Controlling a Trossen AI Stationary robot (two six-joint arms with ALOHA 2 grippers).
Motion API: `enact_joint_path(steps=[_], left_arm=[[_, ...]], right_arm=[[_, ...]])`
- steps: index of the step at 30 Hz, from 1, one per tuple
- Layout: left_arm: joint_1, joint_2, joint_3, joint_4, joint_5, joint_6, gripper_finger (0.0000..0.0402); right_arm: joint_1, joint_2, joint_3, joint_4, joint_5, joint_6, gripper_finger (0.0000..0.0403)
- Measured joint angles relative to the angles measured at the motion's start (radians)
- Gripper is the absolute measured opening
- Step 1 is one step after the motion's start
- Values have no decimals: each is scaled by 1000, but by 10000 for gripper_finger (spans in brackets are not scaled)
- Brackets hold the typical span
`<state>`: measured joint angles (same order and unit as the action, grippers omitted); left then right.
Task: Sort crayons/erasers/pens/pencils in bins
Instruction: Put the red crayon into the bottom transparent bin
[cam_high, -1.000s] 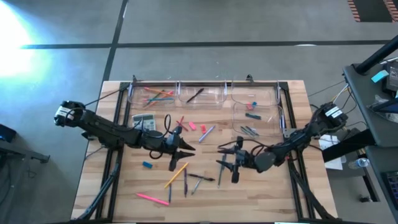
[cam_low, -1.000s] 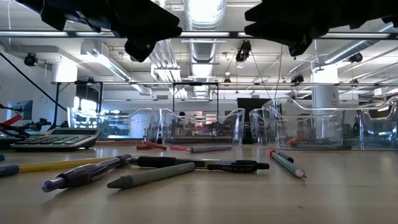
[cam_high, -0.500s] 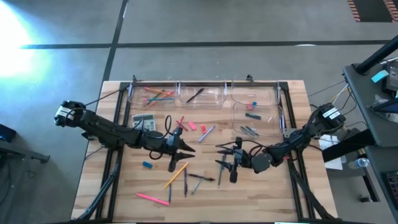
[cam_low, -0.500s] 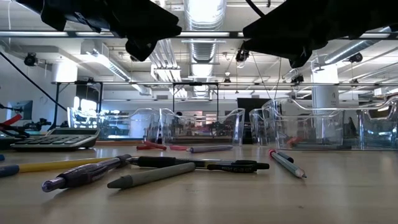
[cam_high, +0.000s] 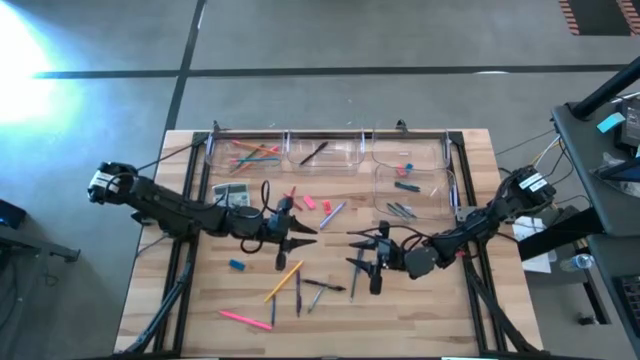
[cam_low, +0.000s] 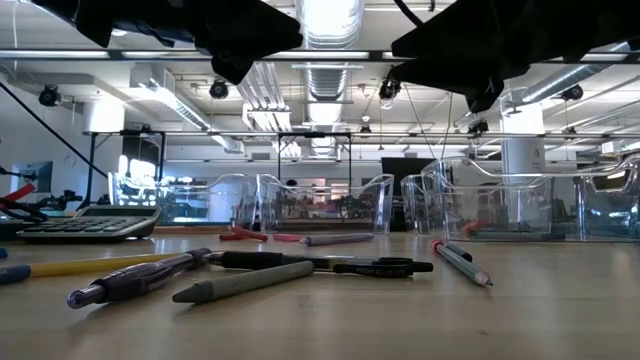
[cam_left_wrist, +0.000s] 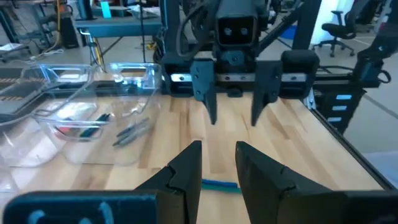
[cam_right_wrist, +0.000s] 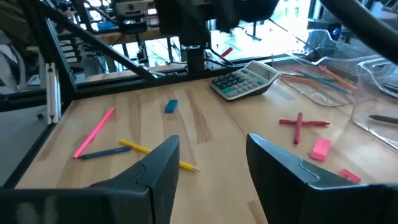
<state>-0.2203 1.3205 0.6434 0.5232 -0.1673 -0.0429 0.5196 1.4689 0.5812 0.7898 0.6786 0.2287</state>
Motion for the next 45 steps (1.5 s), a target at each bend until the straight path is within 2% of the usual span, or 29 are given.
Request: enact_joint_path(steps=[7,12,16,19,22,26,33,37,42,45], left_arm=[[25,0,4,-16,-6,-5,83],[32,-1,8,-40,-60,-30,91],[30,-1,11,-63,-70,-48,124],[31,-1,11,-85,-138,-54,154],[38,0,13,-185,-201,-78,179],[65,8,16,-278,-214,-152,197],[116,52,14,-379,-216,-198,201],[142,102,14,-384,-244,-213,201],[159,156,32,-382,-359,-186,201],[168,167,31,-385,-365,-180,201]], right_arm=[[15,-10,0,0,-5,-5,176],[15,-12,0,0,-5,-23,176],[18,-13,0,0,-5,-20,176],[24,-13,0,0,-5,-21,176],[24,-14,0,0,-5,-22,176],[23,-14,0,0,-4,-22,176],[23,-14,0,0,-4,-20,176],[23,-14,0,-1,-4,-20,176],[23,-14,0,-1,-5,-20,176],[23,-13,-1,-3,-5,-20,176]])
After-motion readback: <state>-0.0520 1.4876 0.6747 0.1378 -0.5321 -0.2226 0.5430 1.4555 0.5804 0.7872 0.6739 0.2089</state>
